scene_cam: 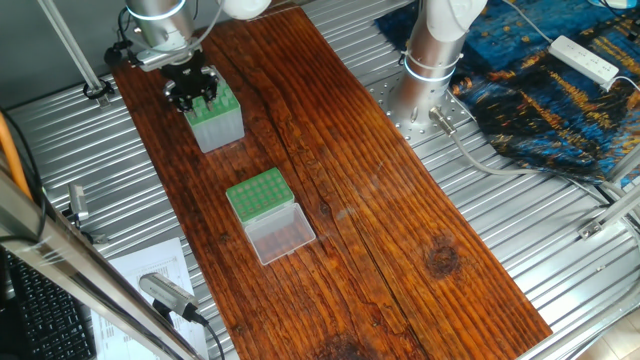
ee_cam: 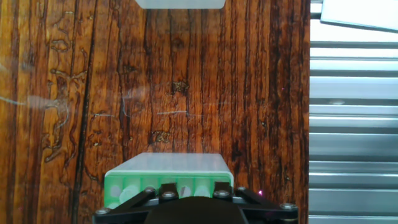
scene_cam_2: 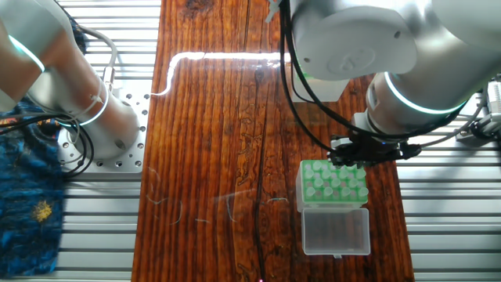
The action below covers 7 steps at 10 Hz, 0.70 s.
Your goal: Transfer all large pipette tips from one holder to another
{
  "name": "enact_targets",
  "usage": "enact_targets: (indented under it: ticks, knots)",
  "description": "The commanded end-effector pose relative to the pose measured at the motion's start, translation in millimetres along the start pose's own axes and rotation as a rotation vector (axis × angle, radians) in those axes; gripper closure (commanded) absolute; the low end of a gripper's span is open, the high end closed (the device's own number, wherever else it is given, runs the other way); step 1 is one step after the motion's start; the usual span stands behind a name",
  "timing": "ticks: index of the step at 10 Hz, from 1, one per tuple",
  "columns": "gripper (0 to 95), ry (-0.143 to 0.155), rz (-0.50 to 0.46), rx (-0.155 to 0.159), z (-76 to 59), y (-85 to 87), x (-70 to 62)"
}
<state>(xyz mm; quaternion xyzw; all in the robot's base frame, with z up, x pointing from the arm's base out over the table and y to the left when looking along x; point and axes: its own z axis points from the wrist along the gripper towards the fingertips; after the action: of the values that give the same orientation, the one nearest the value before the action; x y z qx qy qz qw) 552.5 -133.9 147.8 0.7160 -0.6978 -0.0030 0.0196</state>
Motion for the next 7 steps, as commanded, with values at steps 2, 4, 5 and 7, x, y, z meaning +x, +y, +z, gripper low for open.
enact_targets:
  ticks: [2,4,5,7]
  knots:
    - [76.0,-0.006,0.013,0.001,0.3,0.5,-0.3]
    - [76.0,-0.009,0.011,0.001,-0.9,0.9,-0.6]
    - [76.0,-0.009,0.010,0.001,-1.6,1.0,-0.7]
    - [76.0,-0.004,0.012,-0.001,-5.0,1.7,-1.6]
